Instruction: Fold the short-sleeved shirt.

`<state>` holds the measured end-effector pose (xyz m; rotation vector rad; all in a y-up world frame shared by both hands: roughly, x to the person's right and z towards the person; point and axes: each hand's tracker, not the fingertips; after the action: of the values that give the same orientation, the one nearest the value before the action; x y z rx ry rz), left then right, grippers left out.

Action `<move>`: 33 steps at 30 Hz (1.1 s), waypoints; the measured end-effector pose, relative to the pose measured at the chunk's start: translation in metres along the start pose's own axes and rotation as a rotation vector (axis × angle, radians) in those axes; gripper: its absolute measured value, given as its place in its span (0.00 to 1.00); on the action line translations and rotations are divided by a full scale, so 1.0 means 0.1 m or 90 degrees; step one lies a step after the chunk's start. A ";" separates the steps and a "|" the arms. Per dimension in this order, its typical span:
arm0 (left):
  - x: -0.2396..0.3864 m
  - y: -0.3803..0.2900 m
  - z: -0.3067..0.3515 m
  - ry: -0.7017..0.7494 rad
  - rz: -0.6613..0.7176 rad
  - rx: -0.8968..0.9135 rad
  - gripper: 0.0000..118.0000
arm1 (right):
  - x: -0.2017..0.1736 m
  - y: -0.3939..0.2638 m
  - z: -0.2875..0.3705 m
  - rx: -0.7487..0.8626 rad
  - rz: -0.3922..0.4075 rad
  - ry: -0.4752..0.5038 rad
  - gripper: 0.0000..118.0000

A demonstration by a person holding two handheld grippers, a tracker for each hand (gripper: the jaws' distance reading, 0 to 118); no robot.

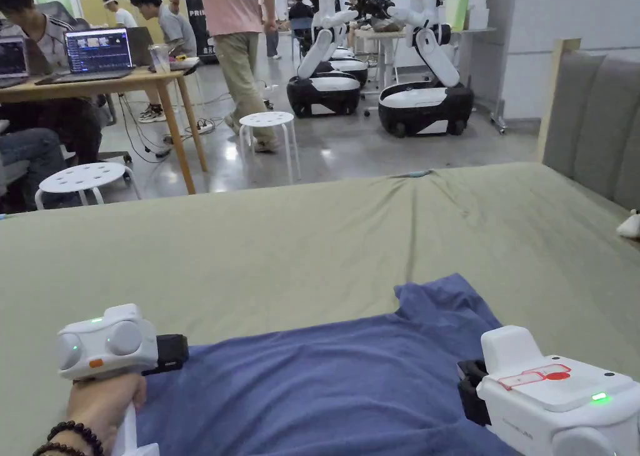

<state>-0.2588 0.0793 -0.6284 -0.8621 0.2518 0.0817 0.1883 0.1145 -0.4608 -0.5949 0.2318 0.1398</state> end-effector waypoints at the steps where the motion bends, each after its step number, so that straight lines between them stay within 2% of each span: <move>1: 0.03 -0.04 -0.04 0.019 -0.016 -0.010 0.80 | 0.04 0.03 -0.03 -0.006 0.016 -0.011 0.00; 2: 0.04 -0.09 -0.06 0.019 -0.026 -0.006 0.71 | 0.08 0.07 -0.07 -0.007 0.020 -0.014 0.00; 3: 0.02 -0.13 -0.08 -0.001 -0.018 0.005 0.69 | 0.13 0.12 -0.11 -0.007 0.024 -0.016 0.00; 4: 0.02 -0.15 -0.01 0.000 -0.006 0.035 0.62 | 0.21 0.20 -0.17 -0.008 0.026 -0.013 0.00; 5: 0.04 -0.16 0.04 -0.004 -0.013 0.035 0.43 | 0.28 0.28 -0.23 -0.011 0.027 -0.010 0.01; 6: 0.07 -0.15 0.09 -0.029 -0.035 0.040 0.25 | 0.39 0.41 -0.35 -0.014 0.022 -0.015 0.07; 7: 0.08 -0.15 0.14 -0.041 -0.050 0.046 0.05 | 0.49 0.53 -0.49 -0.026 0.014 -0.026 0.21; 8: 0.10 -0.14 0.18 -0.057 -0.054 0.047 0.02 | 0.60 0.64 -0.63 -0.049 0.007 -0.040 0.43; 9: 0.13 -0.12 0.23 -0.048 -0.049 0.046 0.02 | 0.70 0.73 -0.78 -0.068 -0.008 -0.052 0.54; 10: 0.15 -0.11 0.26 -0.038 -0.048 0.049 0.02 | 0.78 0.79 -0.93 -0.087 -0.012 -0.052 0.56; 14: 0.12 -0.06 0.32 -0.049 -0.034 0.055 0.02 | 1.09 0.93 -1.45 -0.144 -0.041 -0.078 0.56; 17: 0.09 -0.06 0.36 -0.053 -0.028 0.057 0.02 | 1.37 0.87 -1.79 -0.206 -0.117 -0.073 0.56; 19: 0.06 -0.07 0.39 -0.058 -0.026 0.062 0.02 | 1.48 0.71 -1.95 -0.228 -0.143 -0.115 0.56; 20: 0.06 -0.07 0.41 -0.059 -0.031 0.065 0.02 | 1.47 0.64 -2.00 -0.260 -0.132 -0.116 0.56; 21: 0.06 -0.08 0.43 -0.060 -0.044 0.070 0.02 | 1.46 0.56 -2.03 -0.254 -0.121 -0.092 0.54; 22: 0.07 -0.08 0.45 -0.060 -0.058 0.073 0.02 | 1.42 0.59 -1.96 -0.210 -0.094 -0.108 0.53; 23: 0.08 -0.08 0.45 -0.058 -0.069 0.076 0.02 | 1.38 0.63 -1.92 -0.224 -0.101 -0.113 0.49; 24: 0.09 -0.08 0.48 -0.056 -0.073 0.078 0.02 | 1.33 0.67 -1.88 -0.223 -0.088 -0.107 0.37; 25: 0.09 -0.08 0.51 -0.056 -0.071 0.078 0.02 | 1.22 0.71 -1.85 -0.214 -0.047 -0.083 0.14; 26: 0.09 -0.08 0.55 -0.056 -0.069 0.078 0.02 | 1.18 0.72 -1.81 -0.207 -0.039 -0.055 0.02; 28: 0.09 -0.09 0.67 -0.057 -0.058 0.079 0.02 | 1.12 0.76 -1.68 -0.211 -0.041 -0.065 0.02; 30: 0.05 -0.11 0.88 -0.066 -0.060 0.089 0.02 | 1.05 0.83 -1.48 -0.173 -0.062 -0.074 0.02; 33: -0.05 -0.18 1.24 -0.076 -0.080 0.119 0.02 | 1.01 0.92 -1.02 -0.143 -0.067 -0.051 0.02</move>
<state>-0.2372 0.1623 -0.5364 -0.6828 0.0909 -0.0084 0.2502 0.1379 -0.6182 -0.8222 0.1072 0.0881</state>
